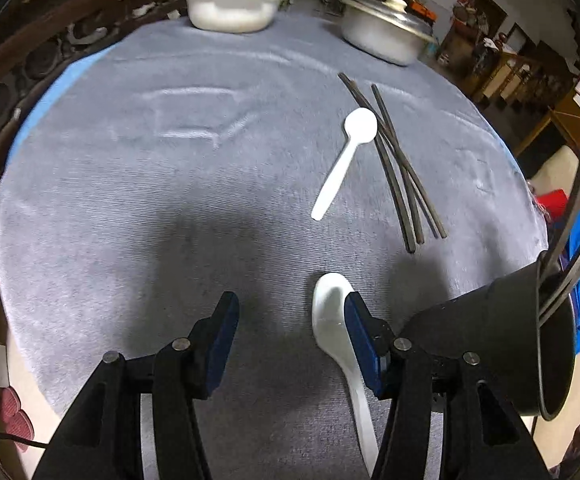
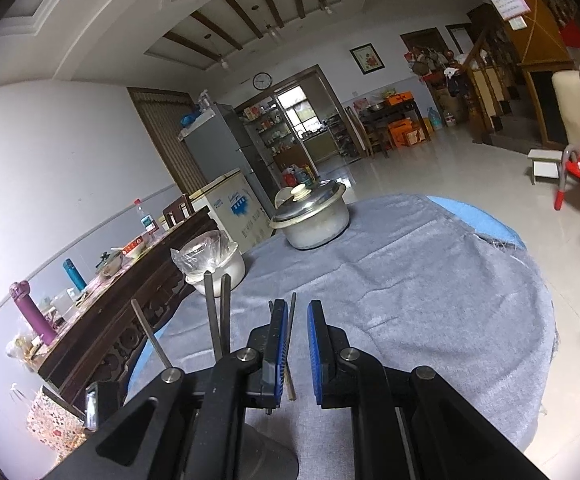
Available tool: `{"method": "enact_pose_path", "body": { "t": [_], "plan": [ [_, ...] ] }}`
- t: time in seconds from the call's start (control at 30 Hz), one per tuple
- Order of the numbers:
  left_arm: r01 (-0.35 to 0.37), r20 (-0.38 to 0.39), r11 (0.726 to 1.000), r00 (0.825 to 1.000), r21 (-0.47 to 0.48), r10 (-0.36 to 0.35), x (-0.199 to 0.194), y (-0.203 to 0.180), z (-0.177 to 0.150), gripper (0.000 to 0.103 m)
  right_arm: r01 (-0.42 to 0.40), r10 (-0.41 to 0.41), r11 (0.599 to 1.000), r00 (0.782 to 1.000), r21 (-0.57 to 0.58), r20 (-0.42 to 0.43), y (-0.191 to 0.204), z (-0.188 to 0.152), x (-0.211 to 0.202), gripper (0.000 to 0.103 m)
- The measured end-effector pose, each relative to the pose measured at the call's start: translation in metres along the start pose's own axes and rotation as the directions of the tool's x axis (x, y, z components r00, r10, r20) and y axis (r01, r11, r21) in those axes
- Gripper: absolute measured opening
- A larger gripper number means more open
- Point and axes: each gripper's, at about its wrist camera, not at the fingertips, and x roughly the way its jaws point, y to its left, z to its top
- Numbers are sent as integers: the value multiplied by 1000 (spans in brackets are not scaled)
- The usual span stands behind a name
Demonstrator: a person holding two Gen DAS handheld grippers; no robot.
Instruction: Organize utensils
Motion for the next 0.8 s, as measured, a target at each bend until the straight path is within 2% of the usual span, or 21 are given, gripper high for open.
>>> {"method": "enact_pose_path", "body": {
  "t": [0.13, 0.23, 0.27, 0.3, 0.37, 0.4, 0.57, 0.8],
  "plan": [
    [17, -1, 1000, 1000, 14, -17, 4, 1, 4, 56, 3, -3, 1000, 1000, 6, -8, -3, -1, 2, 11],
    [13, 15, 998, 1000, 53, -14, 5, 0, 5, 55, 4, -4, 1000, 1000, 8, -11, -5, -2, 4, 11],
    [4, 25, 997, 1000, 79, -6, 5, -2, 3, 52, 5, -5, 1000, 1000, 8, -11, -6, -2, 4, 11],
    [-7, 33, 995, 999, 98, 4, 6, -3, 3, 47, 6, -6, 1000, 1000, 8, -11, -6, -2, 4, 11],
    [-54, 57, 987, 997, 153, 45, 6, -6, 0, 12, 8, -8, 1000, 1000, 14, -12, -7, -2, 4, 11],
    [-65, 65, 983, 996, 172, 55, 6, -6, 0, 9, 9, -9, 1000, 1000, 17, -11, -8, -2, 4, 11],
    [-25, 64, 985, 998, 171, 15, 6, 5, 4, 2, 12, -12, 1000, 1000, 20, -16, -8, -2, 5, 11],
    [-50, 117, 985, 993, 165, 30, -7, 22, 15, 1, 10, -10, 1000, 1000, 7, -19, -6, -4, 5, 11]
  ]
}}
